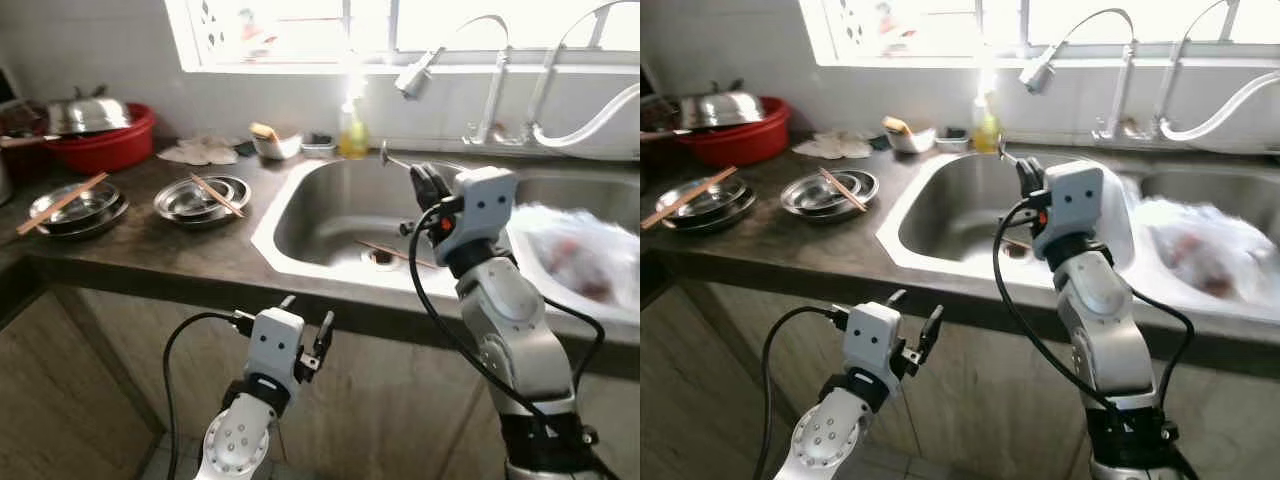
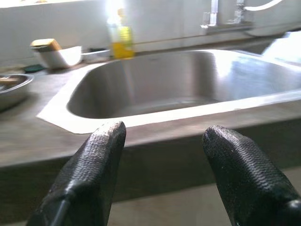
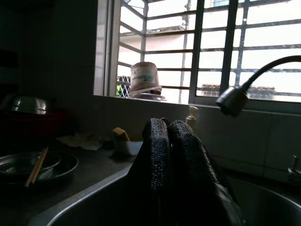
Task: Kitchen organization
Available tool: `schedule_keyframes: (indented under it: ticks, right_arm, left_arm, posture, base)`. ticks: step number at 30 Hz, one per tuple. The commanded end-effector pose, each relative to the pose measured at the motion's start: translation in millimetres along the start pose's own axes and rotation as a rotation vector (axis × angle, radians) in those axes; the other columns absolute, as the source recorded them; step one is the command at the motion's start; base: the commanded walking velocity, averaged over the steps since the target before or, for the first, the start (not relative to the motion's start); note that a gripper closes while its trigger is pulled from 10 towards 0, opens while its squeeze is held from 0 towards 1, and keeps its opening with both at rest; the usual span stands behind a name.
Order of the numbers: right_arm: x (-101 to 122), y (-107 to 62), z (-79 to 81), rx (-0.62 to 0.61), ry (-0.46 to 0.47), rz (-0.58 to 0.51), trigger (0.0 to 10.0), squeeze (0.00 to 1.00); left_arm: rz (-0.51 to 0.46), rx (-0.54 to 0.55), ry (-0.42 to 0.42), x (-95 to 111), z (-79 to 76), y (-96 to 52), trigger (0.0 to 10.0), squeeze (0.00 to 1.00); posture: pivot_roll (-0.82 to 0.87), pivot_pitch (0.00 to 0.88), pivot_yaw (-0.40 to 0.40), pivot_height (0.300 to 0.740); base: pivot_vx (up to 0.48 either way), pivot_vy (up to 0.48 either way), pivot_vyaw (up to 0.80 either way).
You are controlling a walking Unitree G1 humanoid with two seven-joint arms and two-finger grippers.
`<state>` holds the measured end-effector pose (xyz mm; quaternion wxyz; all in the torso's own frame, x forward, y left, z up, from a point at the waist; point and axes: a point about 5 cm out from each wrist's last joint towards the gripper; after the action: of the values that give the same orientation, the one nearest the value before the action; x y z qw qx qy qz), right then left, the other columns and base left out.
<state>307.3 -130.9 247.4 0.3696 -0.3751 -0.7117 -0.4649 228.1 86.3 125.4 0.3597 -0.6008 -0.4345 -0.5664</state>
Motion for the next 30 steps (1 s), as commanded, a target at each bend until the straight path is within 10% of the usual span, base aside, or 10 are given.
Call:
schedule_keyframes:
  ticks: [1, 14, 30]
  right_arm:
    - [-8.8, 3.5, 5.1, 0.052, -0.010, 0.067, 10.0, 0.00]
    - [-52.7, 1.3, 4.8, 0.200, -0.103, 0.384, 10.0, 0.00]
    - [-78.1, -3.3, 10.7, 0.362, -0.138, 0.639, 10.0, 0.00]
  left_arm:
    - [0.004, 0.017, 0.015, 0.3, 5.5, -1.3, 10.0, 0.00]
    - [0.004, 0.015, 0.015, 0.1, 5.2, -1.0, 10.0, 0.00]
    - [0.018, 0.026, 0.000, -2.5, 2.4, -3.8, 10.0, 0.00]
  posture:
    - [0.09, 0.000, -0.023, 0.740]
    - [0.09, 0.001, -0.022, 0.740]
    - [0.09, 0.020, -0.028, 0.740]
  base:
    - [0.424, 0.000, 0.00]
    - [0.426, 0.000, 0.00]
    - [0.000, 0.000, 0.00]
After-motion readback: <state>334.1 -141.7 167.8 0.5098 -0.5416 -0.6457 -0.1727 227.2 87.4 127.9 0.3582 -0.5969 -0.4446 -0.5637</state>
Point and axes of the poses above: a point about 5 cm out from each wrist's last joint towards the gripper, its own y axis pointing out of the wrist towards the gripper, its own x axis along the axis of the wrist's last joint, z = x × y, and after that the axes turned 12 degrees about -y, right-handed
